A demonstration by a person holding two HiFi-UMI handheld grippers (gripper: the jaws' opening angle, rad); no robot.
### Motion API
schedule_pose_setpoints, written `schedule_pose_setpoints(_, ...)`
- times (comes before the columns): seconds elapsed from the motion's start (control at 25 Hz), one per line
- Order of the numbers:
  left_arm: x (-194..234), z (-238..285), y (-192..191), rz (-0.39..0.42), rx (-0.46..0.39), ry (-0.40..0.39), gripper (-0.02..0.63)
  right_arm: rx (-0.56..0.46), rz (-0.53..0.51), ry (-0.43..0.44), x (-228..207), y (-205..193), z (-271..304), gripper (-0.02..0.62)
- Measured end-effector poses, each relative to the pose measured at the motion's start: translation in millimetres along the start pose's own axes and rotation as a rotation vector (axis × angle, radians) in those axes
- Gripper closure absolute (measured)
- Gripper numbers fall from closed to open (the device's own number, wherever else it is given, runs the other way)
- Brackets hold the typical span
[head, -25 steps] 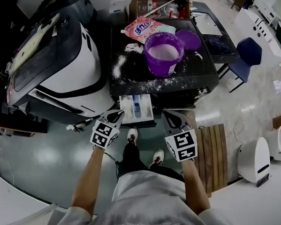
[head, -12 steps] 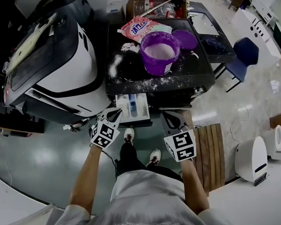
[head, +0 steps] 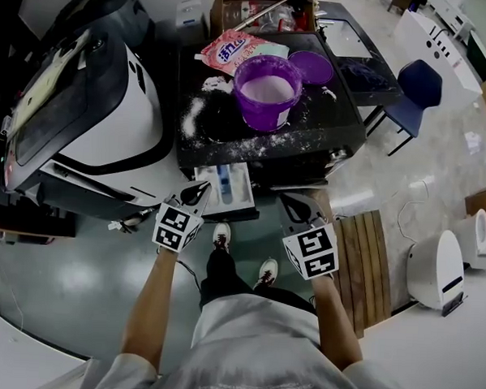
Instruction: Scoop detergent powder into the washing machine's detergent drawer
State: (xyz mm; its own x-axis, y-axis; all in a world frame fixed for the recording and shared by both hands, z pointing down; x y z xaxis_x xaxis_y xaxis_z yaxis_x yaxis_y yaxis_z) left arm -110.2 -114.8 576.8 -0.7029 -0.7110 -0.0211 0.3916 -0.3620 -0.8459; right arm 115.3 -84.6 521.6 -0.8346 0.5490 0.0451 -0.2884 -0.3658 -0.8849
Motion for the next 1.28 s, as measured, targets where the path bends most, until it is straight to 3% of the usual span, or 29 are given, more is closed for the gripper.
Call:
schedule_pose_setpoints(0.16,1.7,0.4,4.1,0.067,0.019,0.023,0.592,0.005,0.001,-0.005,-3.3,0.5,0.2,0.589)
schedule_pose_setpoints(0.32,-3.6,0.8,1.7,0.270,0.103,0.061,0.592,0.006,0.004,-0.007,-5.2,-0.6,1.1,0.589)
schedule_pose_setpoints(0.52,-11.3,3.8,0.7,0.445,0.184,0.073,0.592,0.007,0.007,-0.002,-5.4,-2.1,3.1,0.589)
schedule_pose_setpoints(0.72,-24.6,8.2,-1.4,0.684,0.275,0.077,0.592,0.009,0.016,-0.001,-6.6,-4.6,2.4,0.589)
schedule_pose_setpoints(1.0,-31.3,6.8,-2.5,0.868,0.338,0.140,0.592,0.009,0.012,0.002,-5.8,-3.6,0.6,0.589)
schedule_pose_setpoints(1.28,-33.8,-3.8,6.3,1.024,0.321,0.281,0.592,0.010,0.011,0.000,-6.2,-4.5,-0.6,0.589)
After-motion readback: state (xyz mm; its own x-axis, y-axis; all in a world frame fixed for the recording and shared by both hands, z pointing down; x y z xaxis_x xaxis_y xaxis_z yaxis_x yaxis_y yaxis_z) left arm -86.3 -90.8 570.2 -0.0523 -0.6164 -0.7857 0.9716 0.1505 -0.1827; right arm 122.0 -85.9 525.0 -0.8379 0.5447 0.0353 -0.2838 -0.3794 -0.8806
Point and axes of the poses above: the fingertips, and each gripper's own axes: z forward along the fingers, x to its left, y out of its top, the point moved 5 cm from there along -z, backward along the fingers, and after that the axes turned 7 degrees about -y, right-handed, at the moved point
